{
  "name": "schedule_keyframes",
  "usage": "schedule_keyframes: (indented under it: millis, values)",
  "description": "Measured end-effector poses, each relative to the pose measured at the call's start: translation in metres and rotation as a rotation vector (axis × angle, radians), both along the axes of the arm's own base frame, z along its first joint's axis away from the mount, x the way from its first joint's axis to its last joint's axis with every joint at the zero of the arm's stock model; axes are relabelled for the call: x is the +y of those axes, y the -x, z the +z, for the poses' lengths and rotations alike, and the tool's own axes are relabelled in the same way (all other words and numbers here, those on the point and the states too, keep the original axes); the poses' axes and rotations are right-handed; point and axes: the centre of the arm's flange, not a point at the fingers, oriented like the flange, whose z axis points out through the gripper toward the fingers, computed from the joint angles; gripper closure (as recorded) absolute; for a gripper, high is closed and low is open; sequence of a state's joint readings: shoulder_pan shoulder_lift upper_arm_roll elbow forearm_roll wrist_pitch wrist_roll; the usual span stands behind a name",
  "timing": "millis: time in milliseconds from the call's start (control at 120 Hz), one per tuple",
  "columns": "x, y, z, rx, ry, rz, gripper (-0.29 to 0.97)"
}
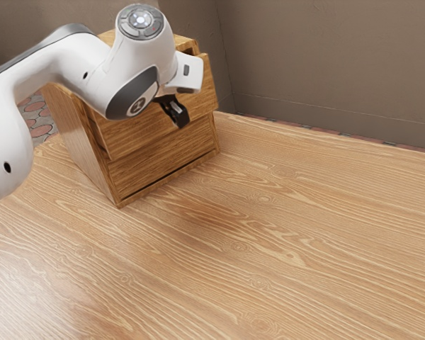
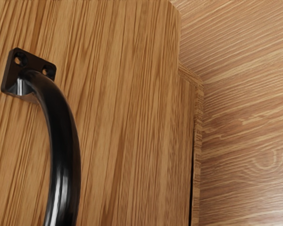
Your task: Pull the drawer handle with one arm to open the drawer
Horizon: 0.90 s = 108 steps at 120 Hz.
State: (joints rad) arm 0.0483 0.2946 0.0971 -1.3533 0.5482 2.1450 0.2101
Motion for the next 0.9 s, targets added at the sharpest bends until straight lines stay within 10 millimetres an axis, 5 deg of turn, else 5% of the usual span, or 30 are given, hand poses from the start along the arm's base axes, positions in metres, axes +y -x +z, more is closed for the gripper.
schedule_keyframes:
  millis: [267,400,567,717,900]
  values:
    - [-0.046,0.009,-0.001,0.016,0.017,-0.039,0.01]
    - [-0.085,0.025,0.002,0.026,0.019,-0.081,0.12]
    - [-0.119,0.037,0.002,0.034,0.029,-0.110,0.03]
    - [-0.152,0.050,0.006,0.034,0.034,-0.139,0.13]
    - [-0.189,0.060,0.005,0.036,0.029,-0.162,0.02]
